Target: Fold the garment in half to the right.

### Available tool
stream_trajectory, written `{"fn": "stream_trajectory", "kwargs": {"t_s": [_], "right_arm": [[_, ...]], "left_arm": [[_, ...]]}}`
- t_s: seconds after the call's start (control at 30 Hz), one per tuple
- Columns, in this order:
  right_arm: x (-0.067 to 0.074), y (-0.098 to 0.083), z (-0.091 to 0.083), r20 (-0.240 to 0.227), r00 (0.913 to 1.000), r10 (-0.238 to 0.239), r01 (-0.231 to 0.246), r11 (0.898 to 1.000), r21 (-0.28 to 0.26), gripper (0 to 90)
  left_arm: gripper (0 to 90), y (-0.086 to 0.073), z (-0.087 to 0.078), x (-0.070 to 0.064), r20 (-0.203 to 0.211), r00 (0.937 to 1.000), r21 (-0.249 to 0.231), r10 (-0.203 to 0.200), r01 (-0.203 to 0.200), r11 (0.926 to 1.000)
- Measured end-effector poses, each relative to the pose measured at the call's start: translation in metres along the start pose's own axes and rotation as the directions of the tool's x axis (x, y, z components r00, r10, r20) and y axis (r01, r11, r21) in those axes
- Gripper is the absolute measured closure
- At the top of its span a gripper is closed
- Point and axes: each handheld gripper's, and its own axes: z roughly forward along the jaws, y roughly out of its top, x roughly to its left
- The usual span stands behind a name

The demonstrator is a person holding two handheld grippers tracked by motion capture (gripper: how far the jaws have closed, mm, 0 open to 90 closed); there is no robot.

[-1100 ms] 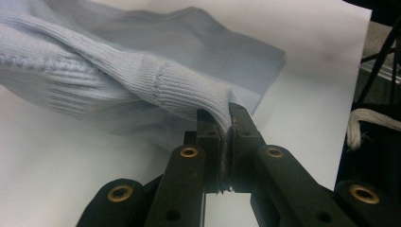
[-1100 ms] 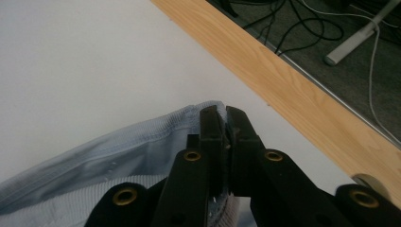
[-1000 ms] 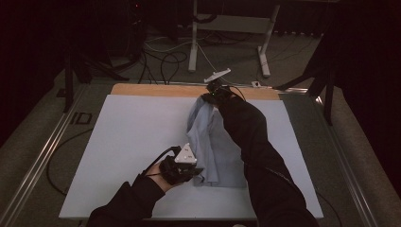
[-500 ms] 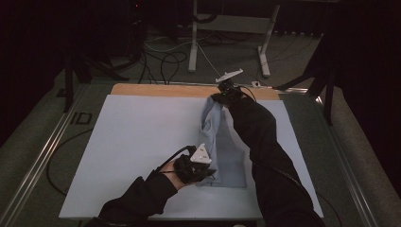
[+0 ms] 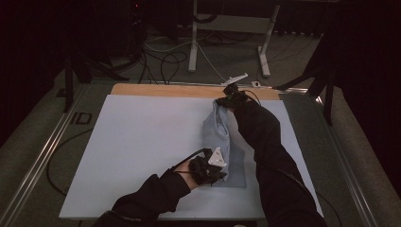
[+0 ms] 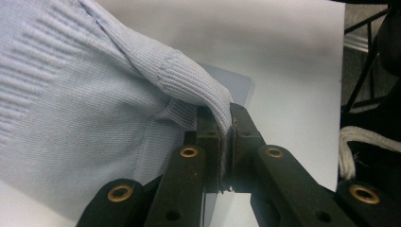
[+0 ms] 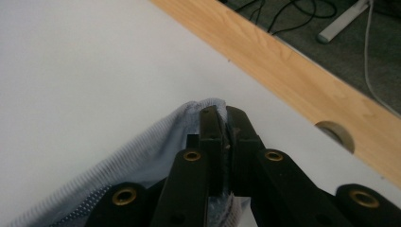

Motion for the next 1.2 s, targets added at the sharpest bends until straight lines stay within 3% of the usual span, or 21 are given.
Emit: {"fn": "stream_trajectory", "kwargs": {"t_s": [0.43,0.5,0.57,1.03,1.07,1.2], "right_arm": [[-0.010,-0.013,0.016,-0.028,0.9991,0.030,-0.030,1.000,0.010,86.9],[-0.011,-0.014,0.020,-0.048,0.9984,0.031,-0.031,1.000,-0.004,86.8],[-0.011,-0.015,0.024,-0.062,0.9977,0.030,-0.031,1.000,-0.008,86.7],[-0.017,-0.024,0.039,-0.080,0.9962,0.036,-0.036,0.999,0.002,83.6],[-0.017,-0.025,0.040,-0.084,0.9956,0.042,-0.043,0.999,-0.004,82.1],[-0.022,-0.025,0.042,-0.044,0.9970,0.064,-0.063,0.998,0.021,53.4]], "left_arm": [[86.7,0.008,0.029,0.001,0.017,0.9999,0.023,-0.002,0.002,0.9997],[86.7,0.007,0.037,0.003,0.014,0.9998,0.040,-0.012,0.011,0.9992],[86.6,0.007,0.042,0.002,-0.002,1.0000,0.056,0.004,-0.004,0.9984],[86.5,0.012,0.059,0.003,-0.002,0.9996,0.071,-0.029,0.029,0.9971],[86.5,0.013,0.060,0.004,-0.002,0.9994,0.071,-0.033,0.034,0.9969],[86.4,0.014,0.062,0.004,0.004,0.9995,0.075,-0.031,0.030,0.9967]]}}
